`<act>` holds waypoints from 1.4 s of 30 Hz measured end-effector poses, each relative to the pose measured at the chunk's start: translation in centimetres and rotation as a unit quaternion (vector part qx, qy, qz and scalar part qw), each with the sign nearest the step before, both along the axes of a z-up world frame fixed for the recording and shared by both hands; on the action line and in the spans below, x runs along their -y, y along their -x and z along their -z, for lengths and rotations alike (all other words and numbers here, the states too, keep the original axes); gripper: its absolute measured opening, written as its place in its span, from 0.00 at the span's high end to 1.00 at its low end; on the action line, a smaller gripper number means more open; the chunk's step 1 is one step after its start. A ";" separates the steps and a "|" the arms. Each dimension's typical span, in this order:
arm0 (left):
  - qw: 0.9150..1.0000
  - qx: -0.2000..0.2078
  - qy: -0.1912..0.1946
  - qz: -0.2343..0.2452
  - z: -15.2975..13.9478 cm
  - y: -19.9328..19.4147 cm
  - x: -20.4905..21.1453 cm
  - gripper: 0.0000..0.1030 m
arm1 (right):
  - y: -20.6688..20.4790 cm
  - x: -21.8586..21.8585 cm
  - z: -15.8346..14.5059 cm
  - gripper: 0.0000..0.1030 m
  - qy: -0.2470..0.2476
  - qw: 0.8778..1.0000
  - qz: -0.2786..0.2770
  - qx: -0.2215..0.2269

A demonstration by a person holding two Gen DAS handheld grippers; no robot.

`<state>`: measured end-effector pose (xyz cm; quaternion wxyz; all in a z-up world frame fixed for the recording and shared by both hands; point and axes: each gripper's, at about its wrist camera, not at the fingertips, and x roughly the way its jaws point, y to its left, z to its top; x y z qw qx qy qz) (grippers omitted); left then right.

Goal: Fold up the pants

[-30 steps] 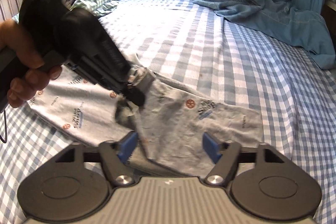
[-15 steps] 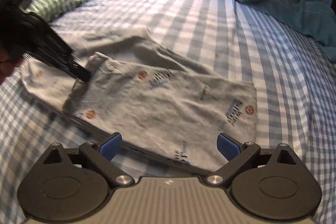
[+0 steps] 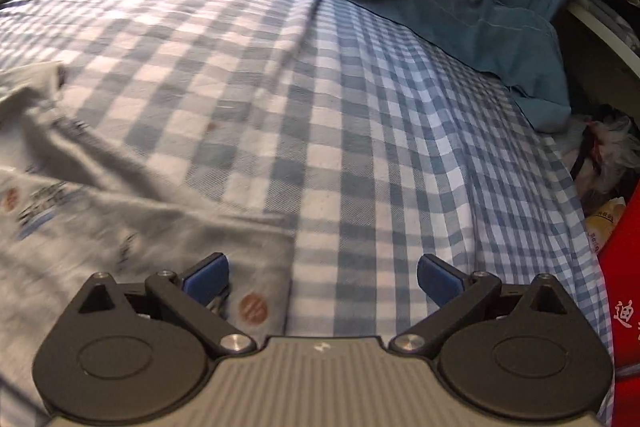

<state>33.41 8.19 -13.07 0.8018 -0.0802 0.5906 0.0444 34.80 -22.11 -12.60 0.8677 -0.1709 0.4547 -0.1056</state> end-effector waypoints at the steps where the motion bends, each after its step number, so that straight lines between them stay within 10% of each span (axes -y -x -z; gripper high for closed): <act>1: 1.000 -0.006 0.000 -0.001 0.4 -0.2 0.0 0.02 | -0.7 0.3 0.7 0.00 0.003 1.000 0.000 -0.010; 21: 1.000 0.016 0.011 0.014 0.8 6.6 -2.2 0.01 | 8.7 -3.3 2.1 0.00 0.036 0.998 -0.023 -0.039; 29: 0.996 0.042 0.066 -0.030 -0.8 8.0 -7.2 0.01 | 3.9 -8.5 -1.8 0.00 0.019 0.996 -0.085 -0.030; 34: 0.993 0.068 0.033 -0.087 -1.1 10.3 -12.3 0.01 | -2.2 -15.8 -2.5 0.00 -0.008 0.983 -0.183 -0.014; 42: 0.974 0.126 0.048 -0.183 -0.9 10.0 -19.9 0.01 | -11.2 -22.4 0.1 0.00 0.024 0.971 -0.233 -0.041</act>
